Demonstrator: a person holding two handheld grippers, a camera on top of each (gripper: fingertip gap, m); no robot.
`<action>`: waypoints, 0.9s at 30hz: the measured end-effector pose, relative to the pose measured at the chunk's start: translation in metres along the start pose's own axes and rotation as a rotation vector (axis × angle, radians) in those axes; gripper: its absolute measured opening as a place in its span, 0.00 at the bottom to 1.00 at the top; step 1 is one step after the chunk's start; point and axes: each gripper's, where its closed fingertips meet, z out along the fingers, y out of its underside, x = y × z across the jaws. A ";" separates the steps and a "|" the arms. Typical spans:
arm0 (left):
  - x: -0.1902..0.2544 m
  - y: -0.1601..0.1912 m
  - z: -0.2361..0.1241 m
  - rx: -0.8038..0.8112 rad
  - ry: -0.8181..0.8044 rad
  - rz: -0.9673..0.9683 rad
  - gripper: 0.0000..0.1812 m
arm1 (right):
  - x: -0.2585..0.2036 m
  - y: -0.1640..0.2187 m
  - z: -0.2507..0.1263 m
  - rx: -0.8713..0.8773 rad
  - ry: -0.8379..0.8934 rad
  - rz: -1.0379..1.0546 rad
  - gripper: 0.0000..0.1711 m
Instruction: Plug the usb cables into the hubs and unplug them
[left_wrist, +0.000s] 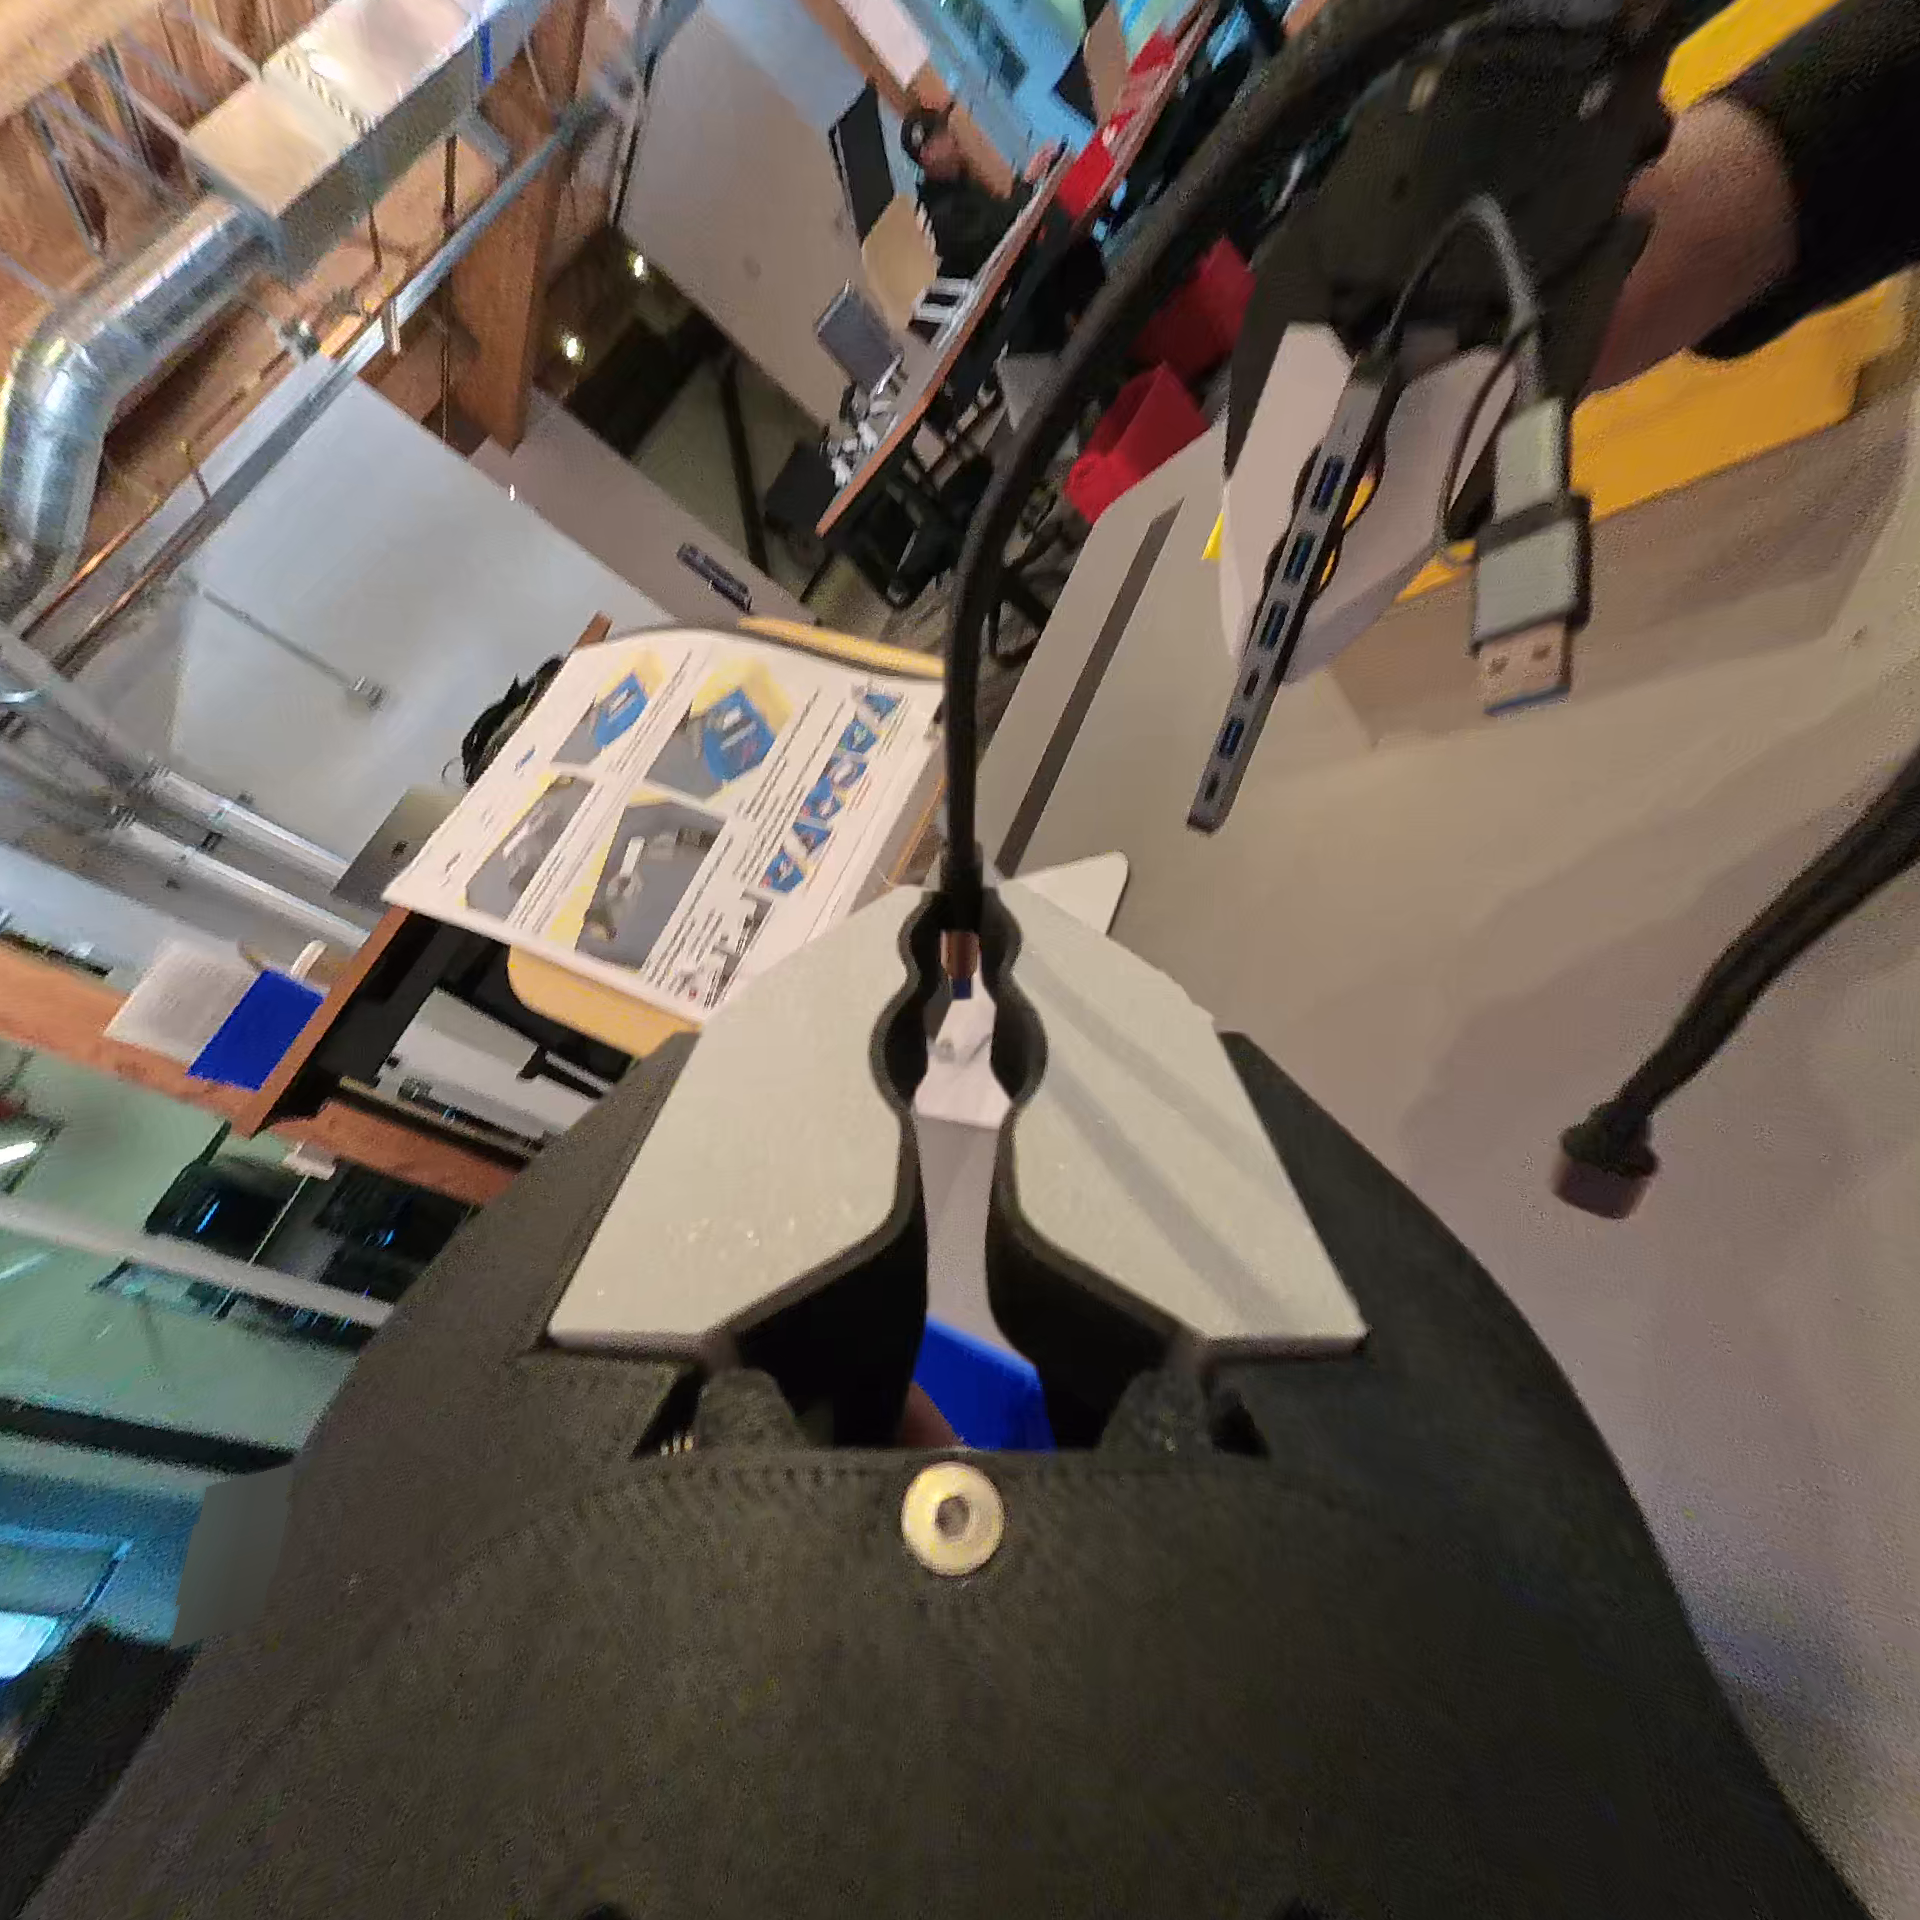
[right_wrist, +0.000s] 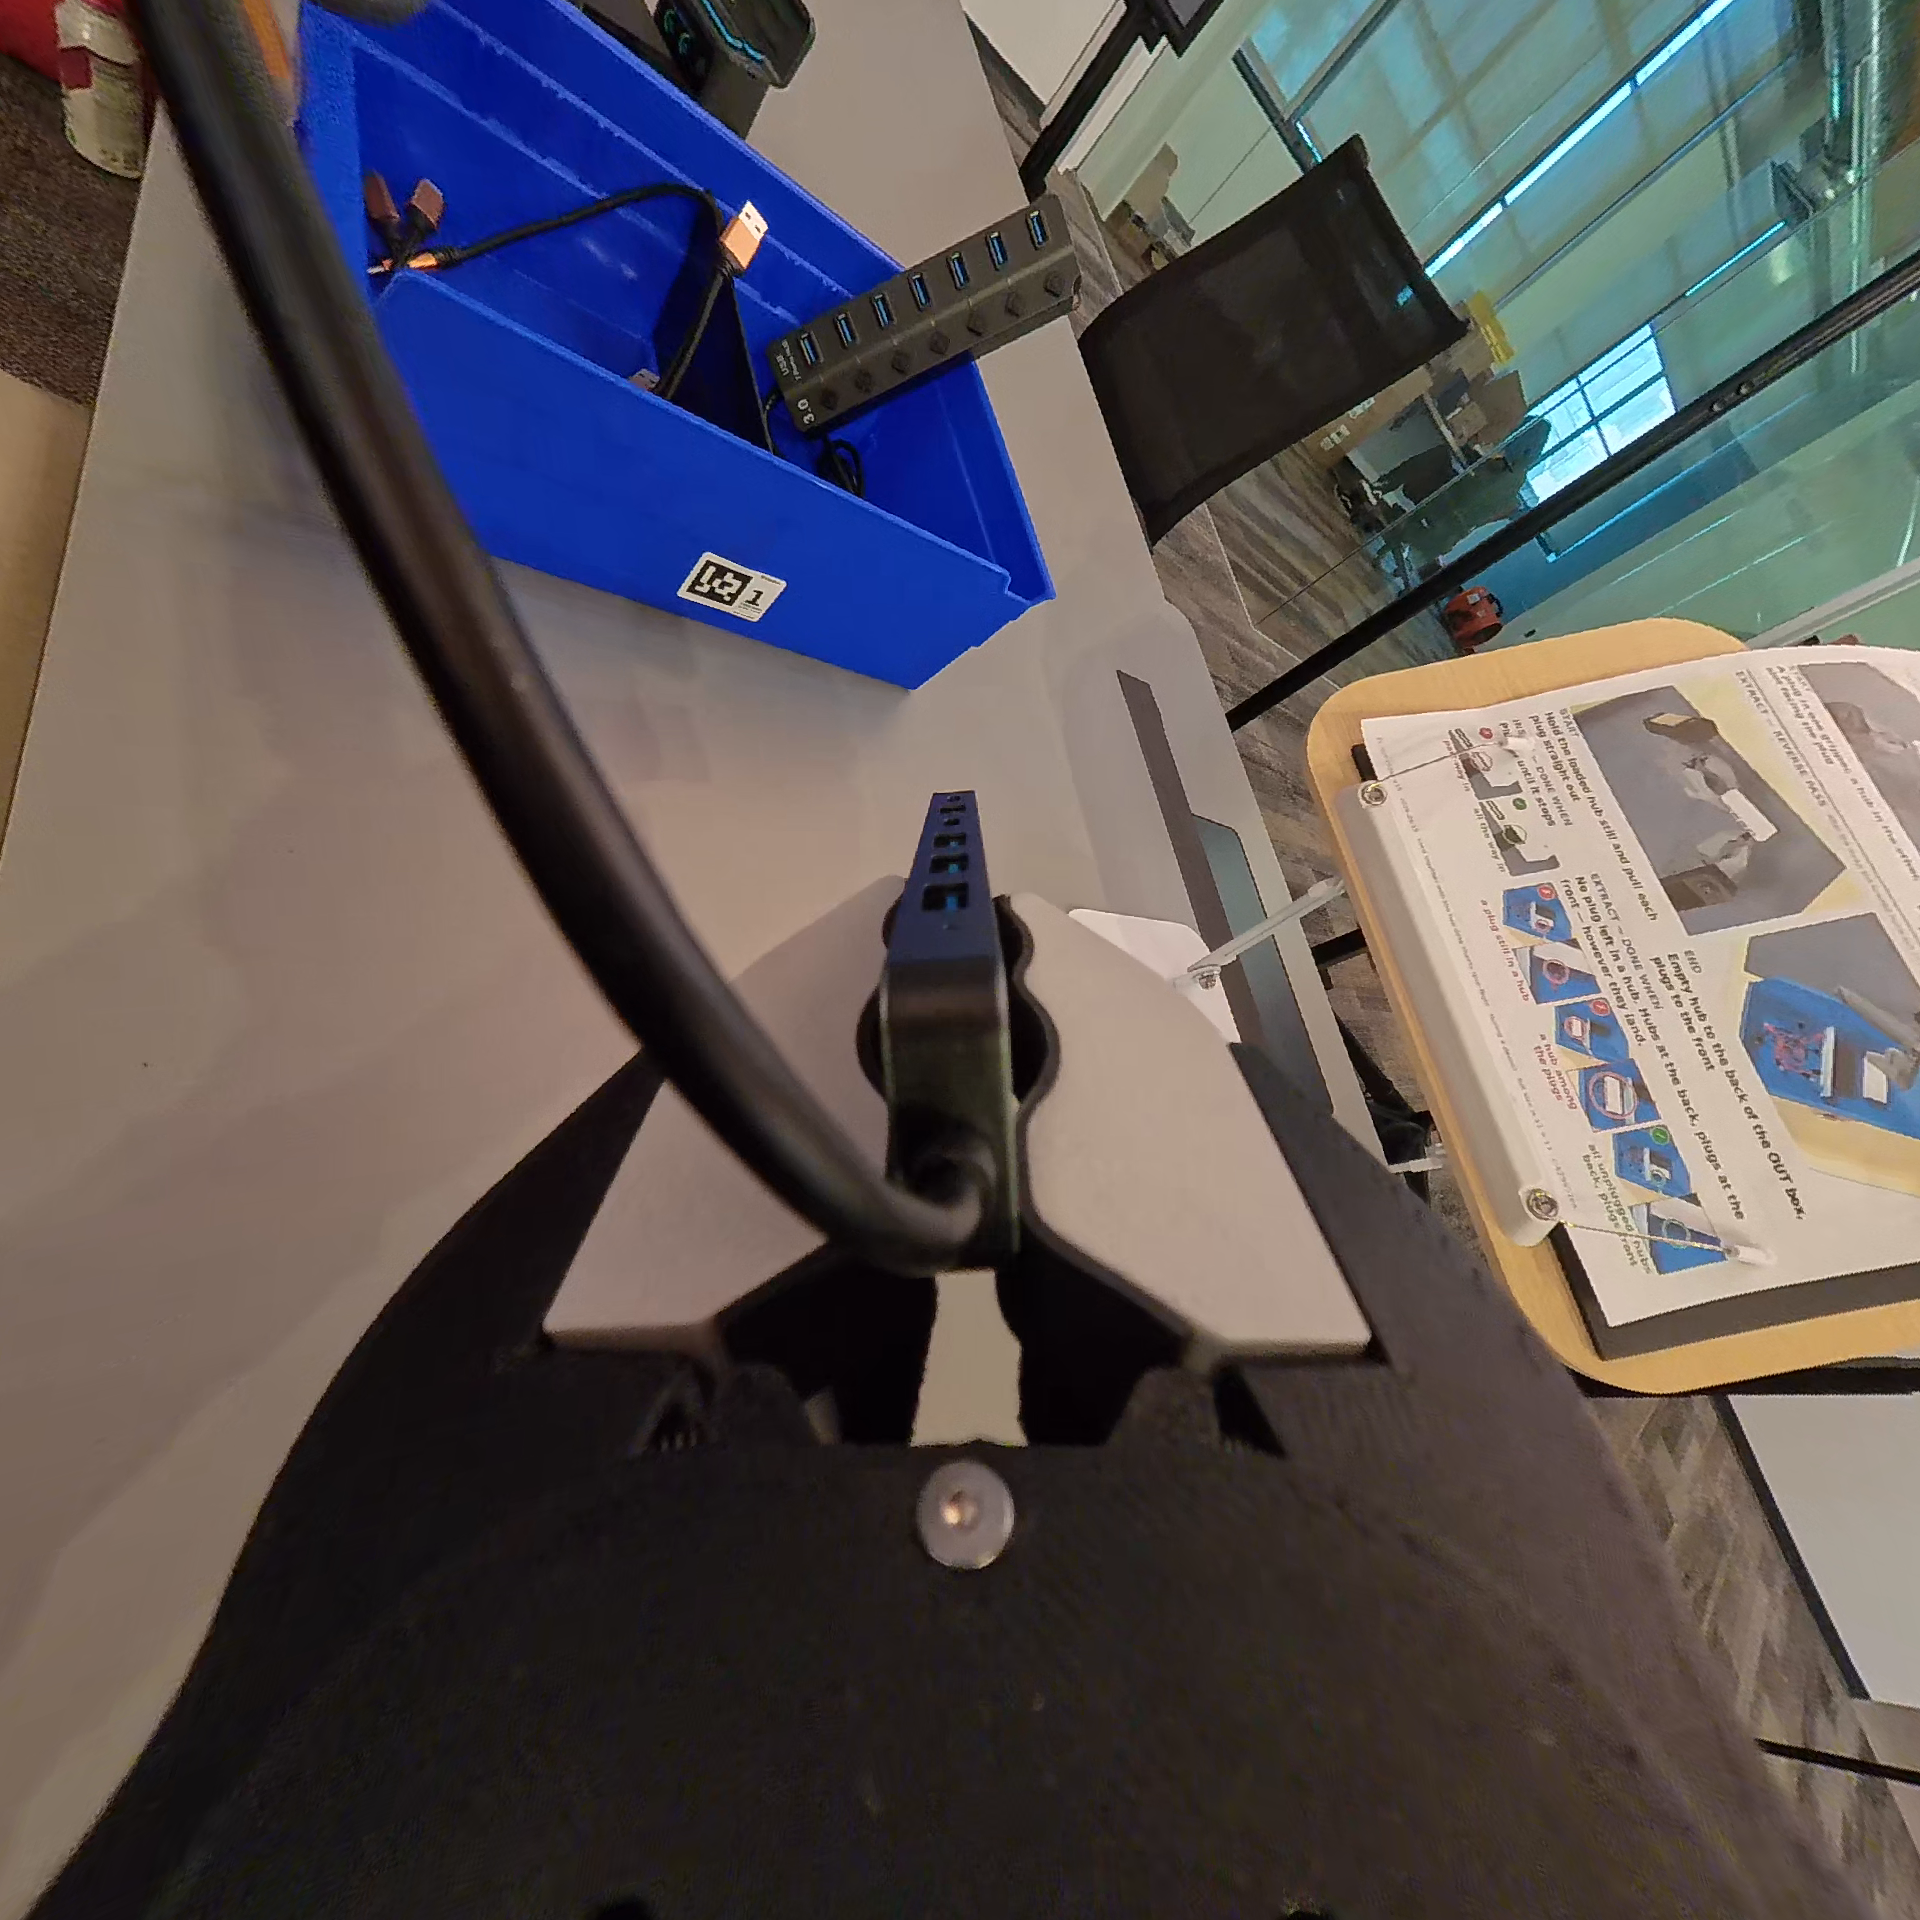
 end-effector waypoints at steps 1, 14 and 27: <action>0.002 -0.006 0.005 0.025 0.015 -0.008 0.04 | 0.000 0.000 0.000 0.001 0.001 -0.003 0.08; 0.091 0.124 0.107 -0.514 0.271 0.302 0.04 | 0.032 0.043 -0.018 -0.127 0.110 0.048 0.07; 0.112 0.174 0.129 -0.772 0.262 0.397 0.09 | 0.037 0.050 -0.020 -0.139 0.120 0.092 0.07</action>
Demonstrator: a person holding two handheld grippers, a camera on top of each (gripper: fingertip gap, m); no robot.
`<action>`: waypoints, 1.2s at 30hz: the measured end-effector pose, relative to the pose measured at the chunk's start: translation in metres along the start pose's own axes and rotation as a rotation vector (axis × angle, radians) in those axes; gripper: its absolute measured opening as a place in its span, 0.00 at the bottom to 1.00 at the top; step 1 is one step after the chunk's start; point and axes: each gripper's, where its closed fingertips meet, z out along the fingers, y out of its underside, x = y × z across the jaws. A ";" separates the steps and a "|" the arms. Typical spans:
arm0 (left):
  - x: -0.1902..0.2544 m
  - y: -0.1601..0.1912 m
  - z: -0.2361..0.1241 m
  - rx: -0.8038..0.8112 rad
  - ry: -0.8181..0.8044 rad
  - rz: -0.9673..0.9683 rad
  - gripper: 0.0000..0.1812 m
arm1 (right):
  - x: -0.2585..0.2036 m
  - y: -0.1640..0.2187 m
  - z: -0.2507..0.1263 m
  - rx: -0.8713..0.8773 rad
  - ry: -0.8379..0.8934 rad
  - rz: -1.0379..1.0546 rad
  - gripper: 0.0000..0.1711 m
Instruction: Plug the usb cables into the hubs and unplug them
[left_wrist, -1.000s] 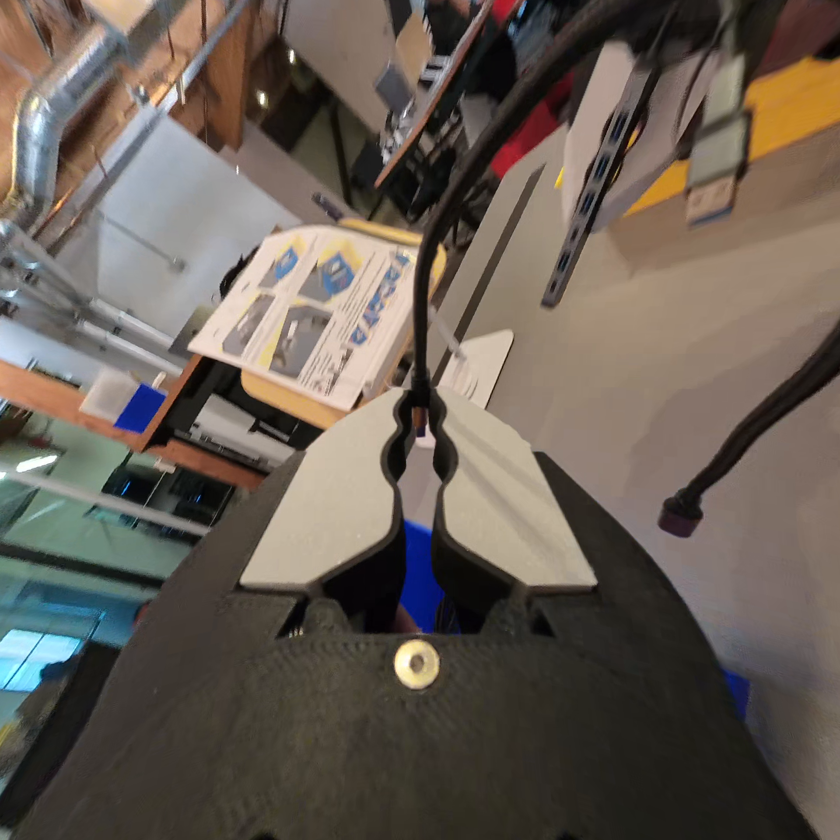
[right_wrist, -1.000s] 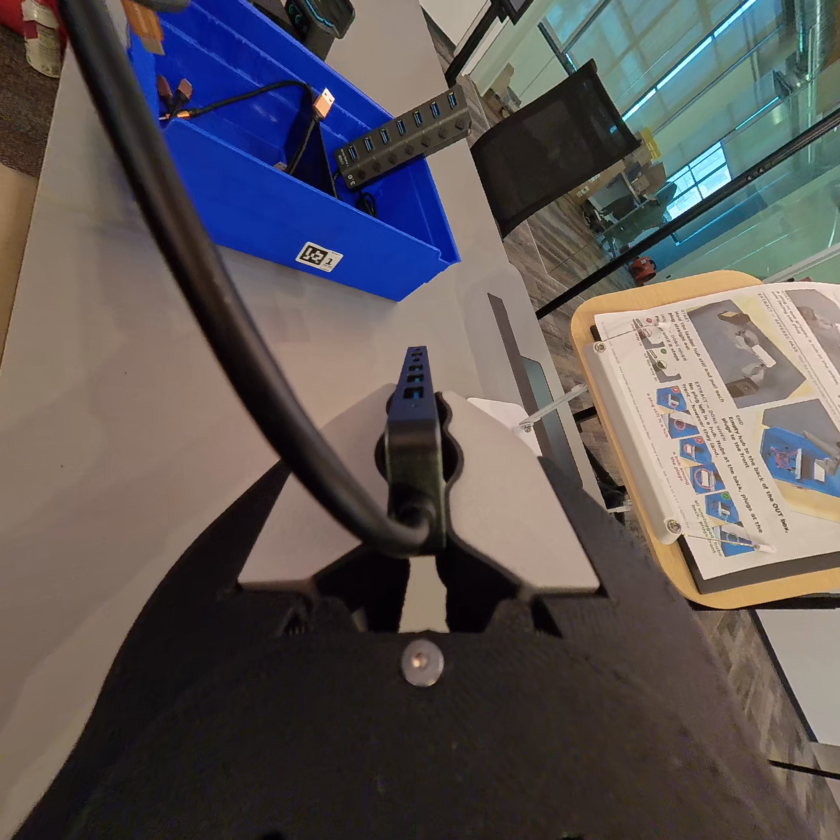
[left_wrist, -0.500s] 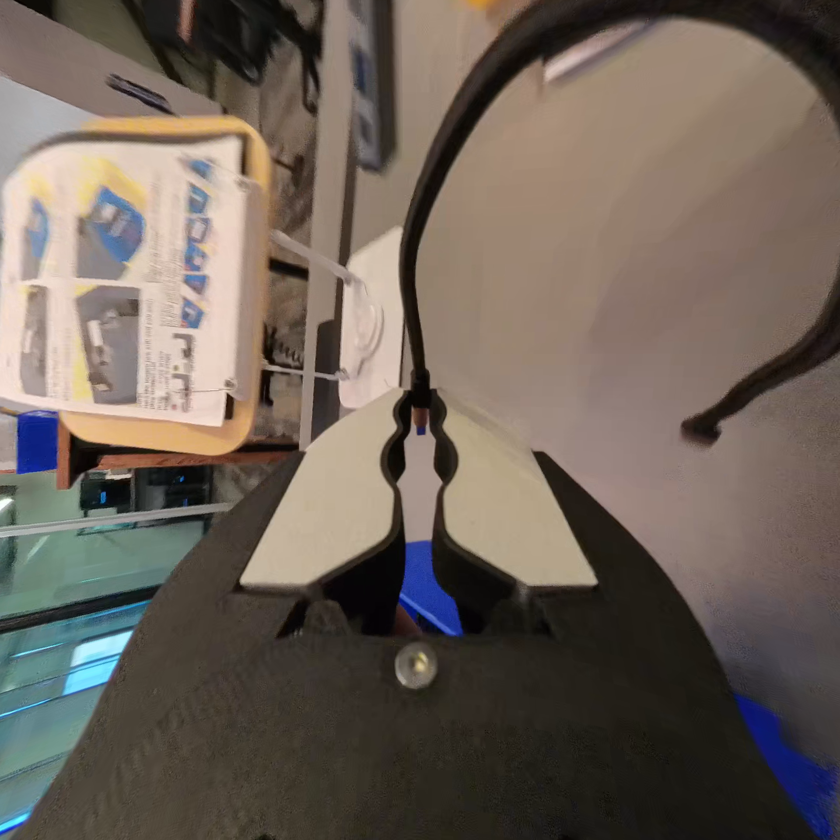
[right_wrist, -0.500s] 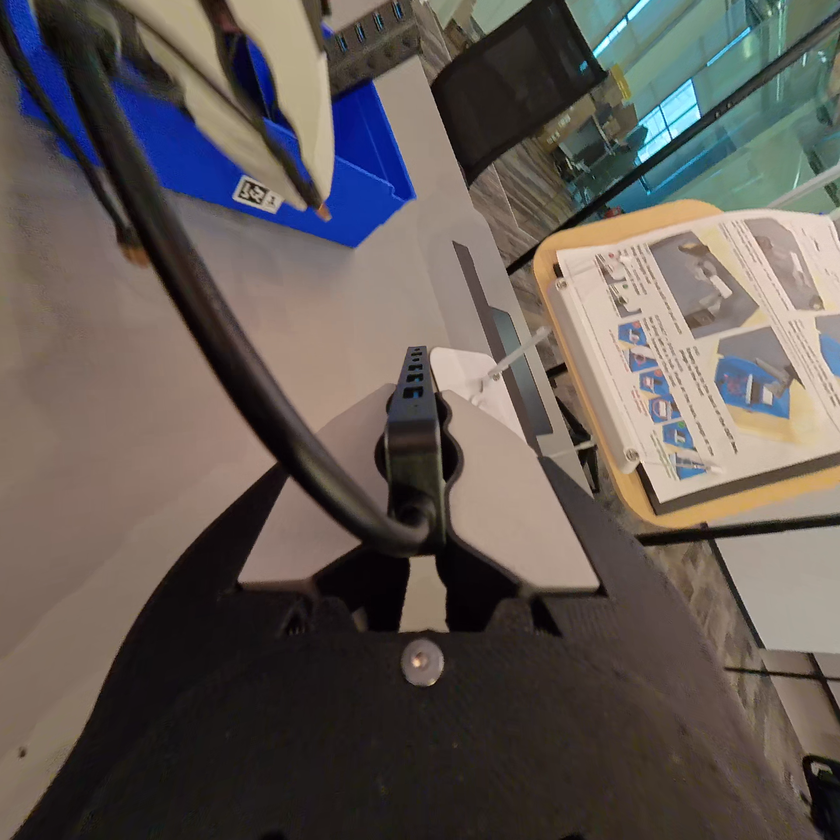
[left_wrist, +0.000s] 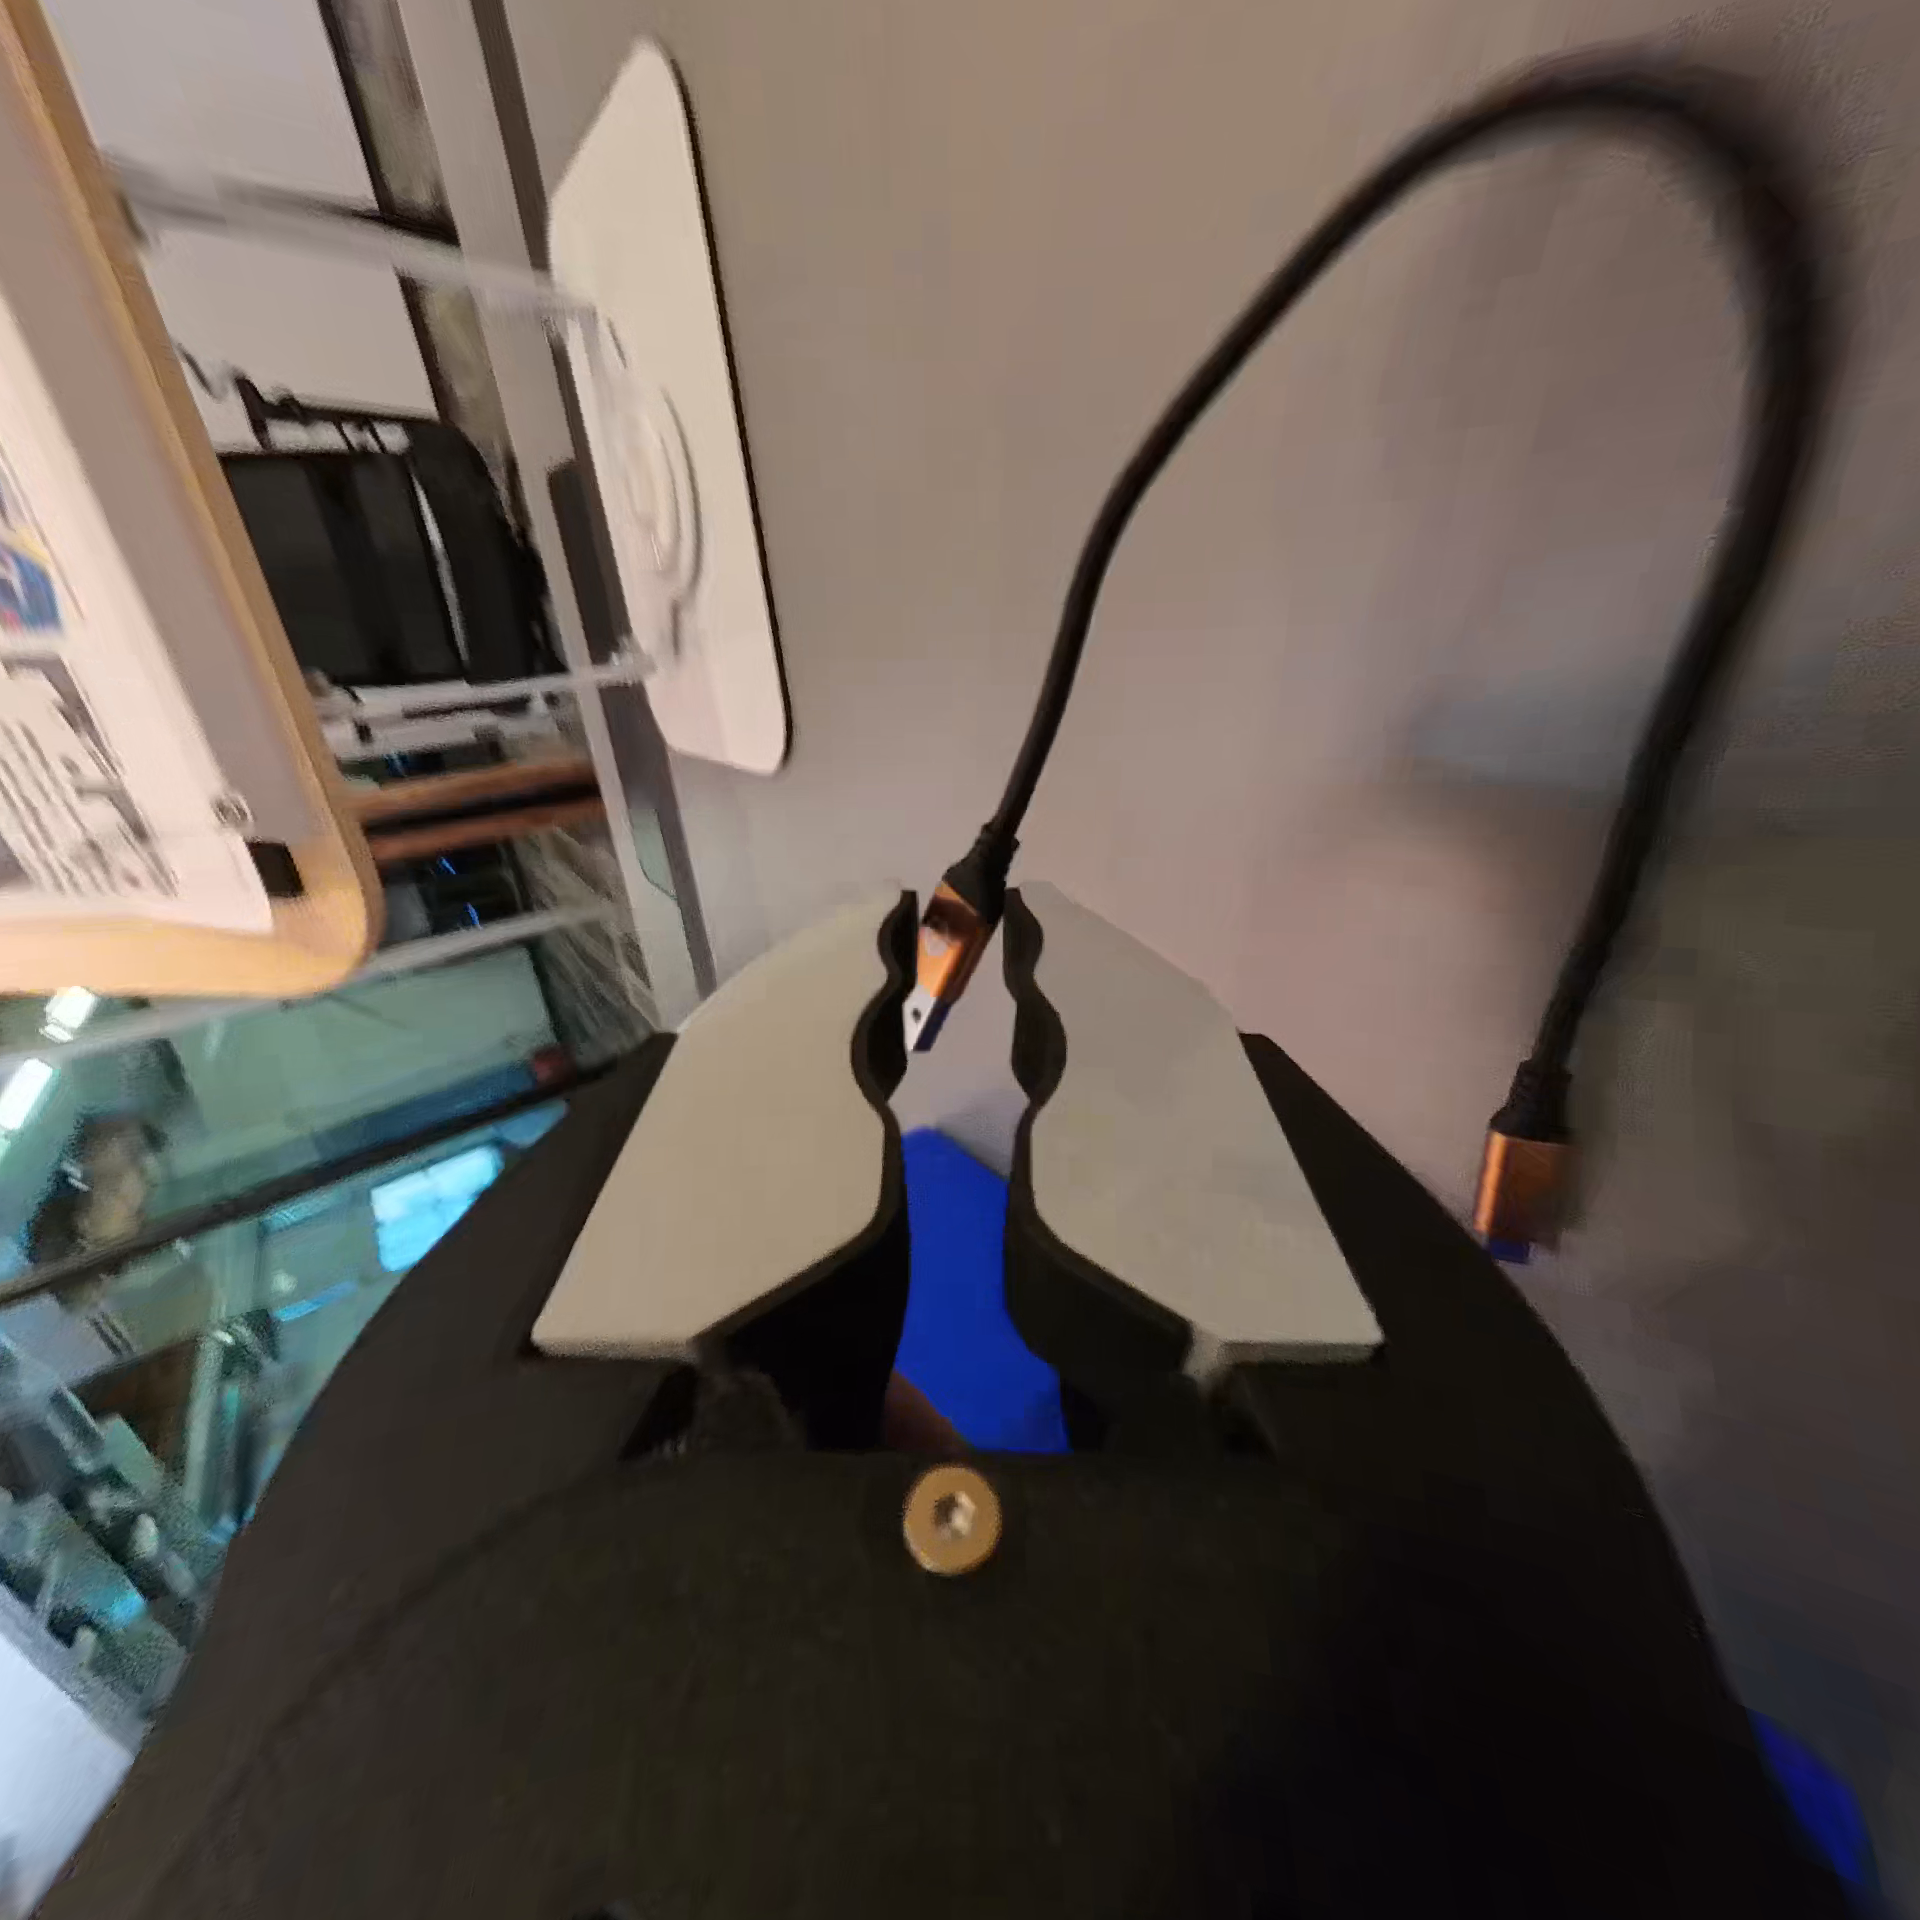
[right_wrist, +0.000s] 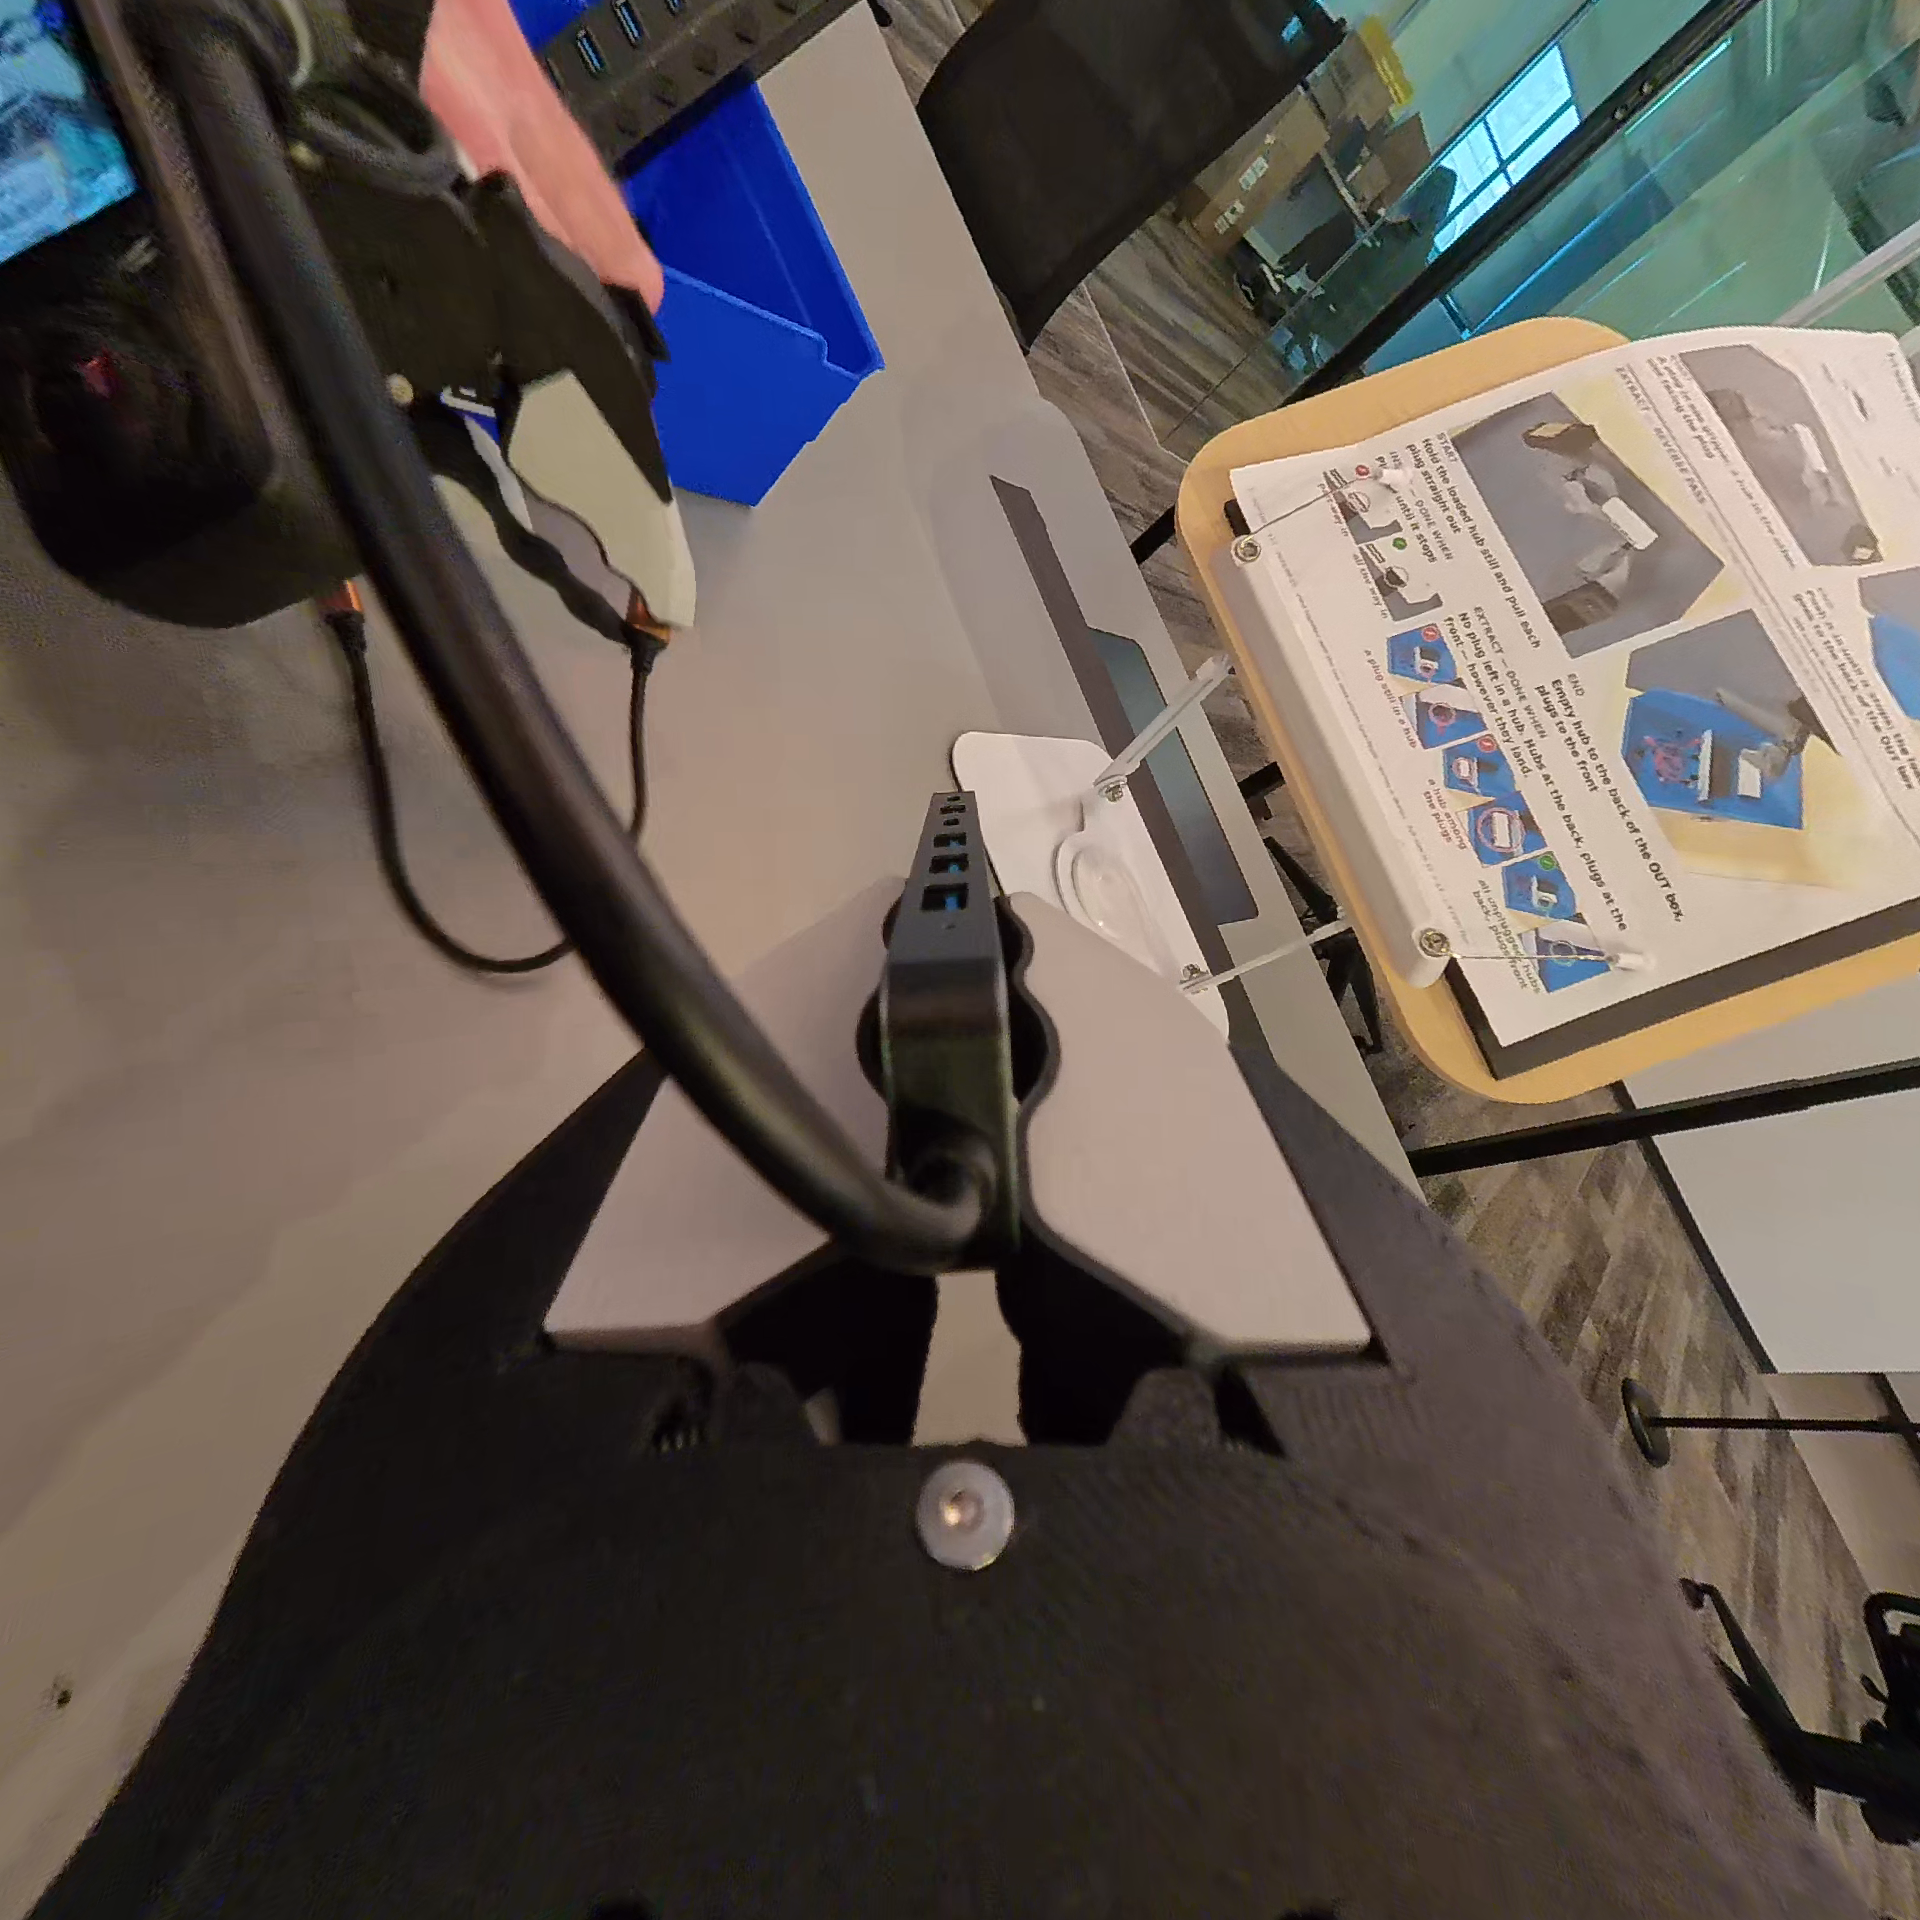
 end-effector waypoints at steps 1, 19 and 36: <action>-0.001 0.002 -0.005 -0.017 0.032 -0.040 0.12 | 0.000 0.000 0.000 0.001 0.000 0.001 0.07; 0.060 0.019 -0.001 -0.312 0.458 -0.796 0.21 | 0.005 -0.009 -0.006 0.031 0.010 0.043 0.08; 0.033 -0.071 0.068 0.055 0.665 -0.899 0.32 | 0.022 -0.007 -0.018 0.061 0.048 0.112 0.07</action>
